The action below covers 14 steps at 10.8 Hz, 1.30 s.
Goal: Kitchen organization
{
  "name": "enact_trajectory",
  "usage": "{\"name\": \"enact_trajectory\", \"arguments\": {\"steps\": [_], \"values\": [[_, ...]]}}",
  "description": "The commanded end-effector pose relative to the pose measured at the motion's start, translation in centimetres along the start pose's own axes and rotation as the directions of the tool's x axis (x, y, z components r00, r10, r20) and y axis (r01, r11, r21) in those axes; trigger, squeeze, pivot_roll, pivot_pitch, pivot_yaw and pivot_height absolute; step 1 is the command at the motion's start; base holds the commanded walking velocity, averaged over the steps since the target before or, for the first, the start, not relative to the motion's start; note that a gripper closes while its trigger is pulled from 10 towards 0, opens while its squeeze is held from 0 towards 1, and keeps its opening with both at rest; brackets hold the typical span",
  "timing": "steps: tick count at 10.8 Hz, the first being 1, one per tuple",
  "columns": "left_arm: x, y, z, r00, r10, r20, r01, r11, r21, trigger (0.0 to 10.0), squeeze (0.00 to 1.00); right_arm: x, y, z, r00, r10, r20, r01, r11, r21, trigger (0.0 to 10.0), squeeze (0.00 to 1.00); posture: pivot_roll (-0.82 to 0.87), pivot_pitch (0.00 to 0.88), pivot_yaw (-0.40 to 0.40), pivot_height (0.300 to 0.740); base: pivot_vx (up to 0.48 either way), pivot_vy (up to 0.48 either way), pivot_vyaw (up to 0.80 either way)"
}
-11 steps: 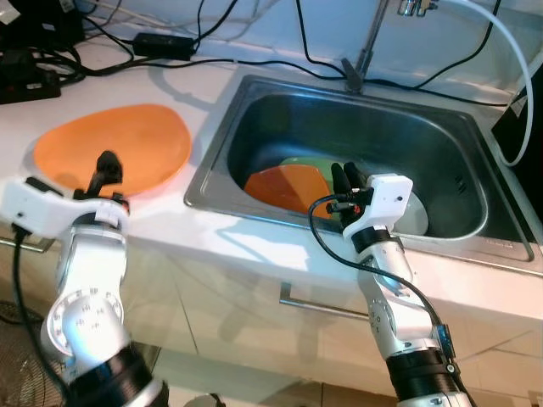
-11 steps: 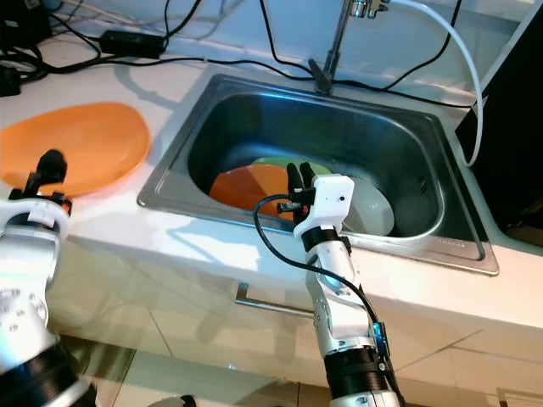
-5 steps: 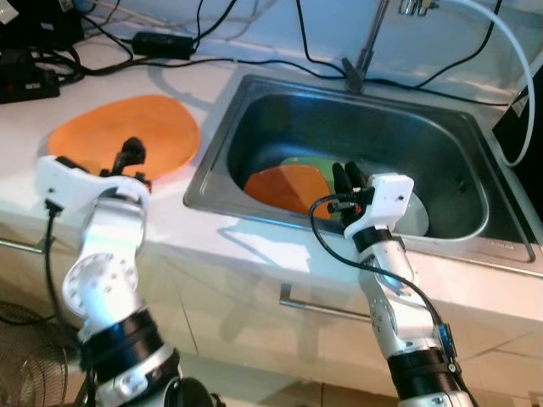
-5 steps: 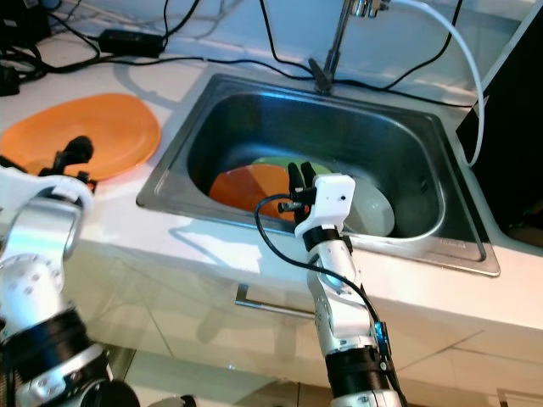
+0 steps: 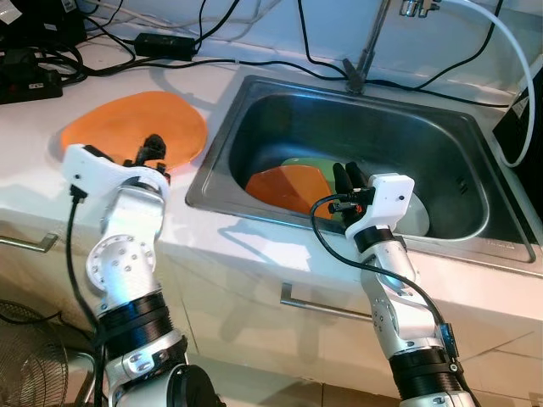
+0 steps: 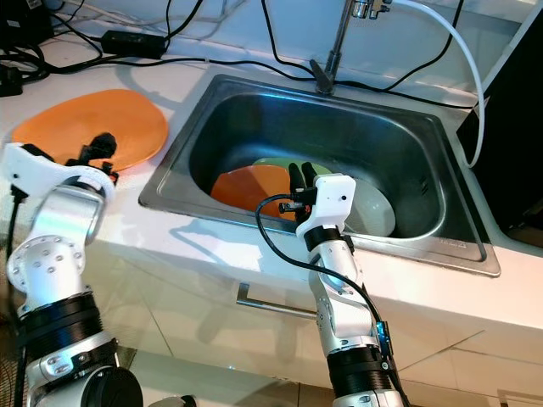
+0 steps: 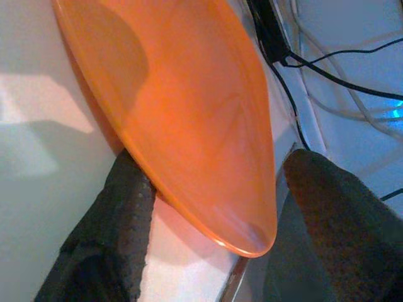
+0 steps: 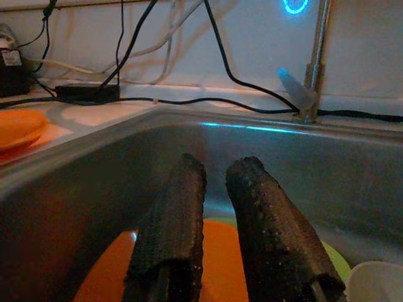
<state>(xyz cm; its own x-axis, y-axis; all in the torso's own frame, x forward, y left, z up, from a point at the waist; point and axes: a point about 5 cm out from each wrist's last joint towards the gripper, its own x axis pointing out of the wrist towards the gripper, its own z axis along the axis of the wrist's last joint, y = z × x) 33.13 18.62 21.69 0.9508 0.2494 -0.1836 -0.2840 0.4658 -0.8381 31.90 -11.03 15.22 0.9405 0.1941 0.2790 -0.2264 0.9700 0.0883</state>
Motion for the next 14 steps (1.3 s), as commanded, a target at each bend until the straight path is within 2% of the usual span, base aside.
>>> {"name": "enact_trajectory", "arguments": {"steps": [1,14], "values": [[0.17,-0.23,-1.27,0.999,0.007,-0.042,-0.006,1.000,0.013,0.0,0.00,0.12,-0.20,0.10,1.000,0.005,-0.010,-0.005,1.000,-0.012,10.0,0.00,0.15,0.098,-0.072,0.740,0.000,0.000,0.00],[0.12,-0.06,-0.91,1.000,0.011,0.005,-0.011,1.000,0.005,0.0,0.00,0.12,-0.19,-0.17,0.999,0.015,-0.030,-0.015,1.000,-0.011,10.0,0.00,0.15,0.096,-0.085,0.740,0.000,0.000,0.00]]}}
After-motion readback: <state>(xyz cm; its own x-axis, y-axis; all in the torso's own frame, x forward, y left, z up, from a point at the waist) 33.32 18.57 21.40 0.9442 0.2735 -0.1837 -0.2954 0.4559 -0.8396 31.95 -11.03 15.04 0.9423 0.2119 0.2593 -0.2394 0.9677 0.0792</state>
